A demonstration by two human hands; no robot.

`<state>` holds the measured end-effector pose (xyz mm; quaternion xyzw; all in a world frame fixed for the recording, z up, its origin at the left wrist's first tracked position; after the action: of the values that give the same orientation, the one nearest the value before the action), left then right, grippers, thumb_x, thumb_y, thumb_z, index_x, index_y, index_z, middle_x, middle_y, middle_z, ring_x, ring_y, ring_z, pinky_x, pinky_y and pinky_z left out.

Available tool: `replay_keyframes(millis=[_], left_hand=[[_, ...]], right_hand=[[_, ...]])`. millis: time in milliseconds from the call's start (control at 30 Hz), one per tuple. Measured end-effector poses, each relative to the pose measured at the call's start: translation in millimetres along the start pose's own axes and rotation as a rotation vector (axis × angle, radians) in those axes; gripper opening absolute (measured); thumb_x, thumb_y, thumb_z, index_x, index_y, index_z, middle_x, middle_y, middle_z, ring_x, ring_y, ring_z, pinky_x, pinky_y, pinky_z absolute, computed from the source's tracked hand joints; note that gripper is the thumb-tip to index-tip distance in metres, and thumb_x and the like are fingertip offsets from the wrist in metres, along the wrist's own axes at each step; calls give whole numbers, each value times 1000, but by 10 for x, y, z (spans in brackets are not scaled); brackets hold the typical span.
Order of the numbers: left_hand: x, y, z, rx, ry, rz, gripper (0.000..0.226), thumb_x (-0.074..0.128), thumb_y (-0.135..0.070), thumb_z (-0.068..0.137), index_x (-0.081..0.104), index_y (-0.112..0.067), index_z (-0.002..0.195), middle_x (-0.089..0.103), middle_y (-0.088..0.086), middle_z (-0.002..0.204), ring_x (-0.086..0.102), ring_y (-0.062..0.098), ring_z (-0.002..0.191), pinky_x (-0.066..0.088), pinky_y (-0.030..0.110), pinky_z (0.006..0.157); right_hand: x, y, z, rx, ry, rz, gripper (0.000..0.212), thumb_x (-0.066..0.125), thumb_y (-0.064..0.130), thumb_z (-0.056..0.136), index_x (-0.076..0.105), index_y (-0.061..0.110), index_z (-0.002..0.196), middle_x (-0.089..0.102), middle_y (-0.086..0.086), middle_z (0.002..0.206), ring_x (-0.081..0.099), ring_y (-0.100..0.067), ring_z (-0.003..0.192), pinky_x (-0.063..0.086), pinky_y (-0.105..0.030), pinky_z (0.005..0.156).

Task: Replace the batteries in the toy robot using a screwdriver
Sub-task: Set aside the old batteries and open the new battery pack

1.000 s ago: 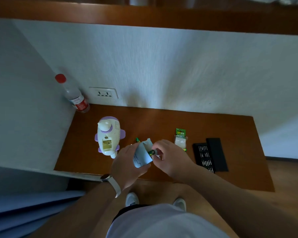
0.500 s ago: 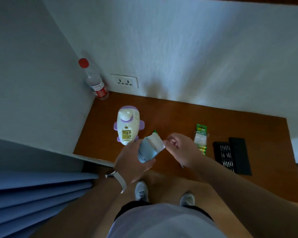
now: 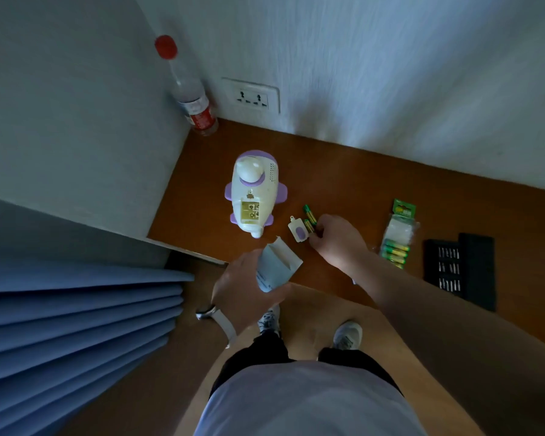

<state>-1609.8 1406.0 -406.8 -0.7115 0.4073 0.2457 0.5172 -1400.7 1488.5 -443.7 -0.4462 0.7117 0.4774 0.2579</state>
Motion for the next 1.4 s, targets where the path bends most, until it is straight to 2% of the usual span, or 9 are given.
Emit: replay_keyframes(millis=[167, 300, 467, 600, 767, 867, 1033, 1333, 1400], left_hand=[[-40, -27, 1, 7, -24, 1, 88, 68, -73, 67, 50, -24, 137, 61, -6, 126, 57, 14, 112, 55, 35, 87], [-67, -56, 27, 40, -29, 19, 84, 76, -66, 71, 47, -24, 138, 59, -7, 128, 55, 12, 114, 50, 29, 86], [-88, -116, 87, 86, -41, 11, 81, 78, -63, 71, 48, -26, 137, 59, -6, 127, 55, 13, 112, 54, 35, 87], [-78, -213, 150, 142, -34, -3, 83, 68, -73, 66, 50, -28, 134, 61, -8, 122, 57, 13, 108, 57, 40, 84], [-63, -411, 197, 237, -44, 22, 79, 75, -66, 70, 50, -27, 134, 62, -7, 120, 57, 13, 106, 55, 31, 81], [-59, -536, 215, 292, -63, 16, 77, 81, -56, 71, 53, -22, 134, 63, -5, 121, 55, 12, 105, 45, 23, 79], [-35, -713, 240, 347, -75, -22, 81, 70, -68, 66, 56, -21, 131, 66, -3, 119, 61, 17, 104, 55, 33, 84], [10, -762, 220, 377, -79, 15, 83, 67, -70, 66, 55, -20, 131, 65, -2, 118, 60, 16, 104, 52, 27, 82], [1, -742, 226, 352, -64, 7, 82, 74, -66, 69, 53, -21, 134, 64, -3, 122, 58, 14, 107, 51, 26, 85]], right_hand=[[105, 11, 36, 40, 23, -62, 17, 56, 30, 92, 55, 16, 102, 52, 0, 89, 53, -15, 76, 33, -25, 55], [13, 30, -55, 42, -27, -33, 13, 55, 30, 93, 53, 17, 96, 50, 2, 82, 52, -14, 72, 32, -23, 52], [-343, 94, -331, -32, -115, 62, 11, 58, 28, 93, 54, 20, 100, 52, 6, 77, 50, -8, 65, 33, -22, 51], [-677, 166, -662, -167, -185, 179, 9, 62, 24, 91, 60, 19, 97, 55, 6, 80, 50, -6, 66, 37, -20, 56], [-943, 234, -980, -204, -183, 234, 7, 62, 21, 91, 62, 19, 98, 50, 13, 75, 46, -2, 64, 33, -13, 57], [-1012, 265, -1112, -219, -181, 259, 8, 62, 24, 92, 63, 20, 99, 51, 12, 76, 46, -4, 66, 36, -14, 57], [-1001, 227, -1182, -266, -180, 159, 12, 59, 26, 94, 62, 16, 100, 54, 6, 86, 44, -5, 71, 37, -19, 62], [-985, 155, -1174, -279, -180, 137, 13, 59, 30, 93, 60, 22, 103, 46, 15, 82, 43, 1, 70, 32, -15, 59], [-974, 155, -1152, -279, -168, 135, 14, 58, 32, 93, 59, 23, 104, 45, 15, 81, 43, -1, 69, 32, -16, 59]])
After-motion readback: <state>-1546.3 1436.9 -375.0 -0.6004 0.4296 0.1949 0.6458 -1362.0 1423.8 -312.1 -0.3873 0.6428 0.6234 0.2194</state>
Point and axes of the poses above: each hand's wrist, its own z-axis towards the middle knuckle, its own x-axis out of the palm, y = z × x, the point moved 2 cm from there along z, towards the middle knuckle
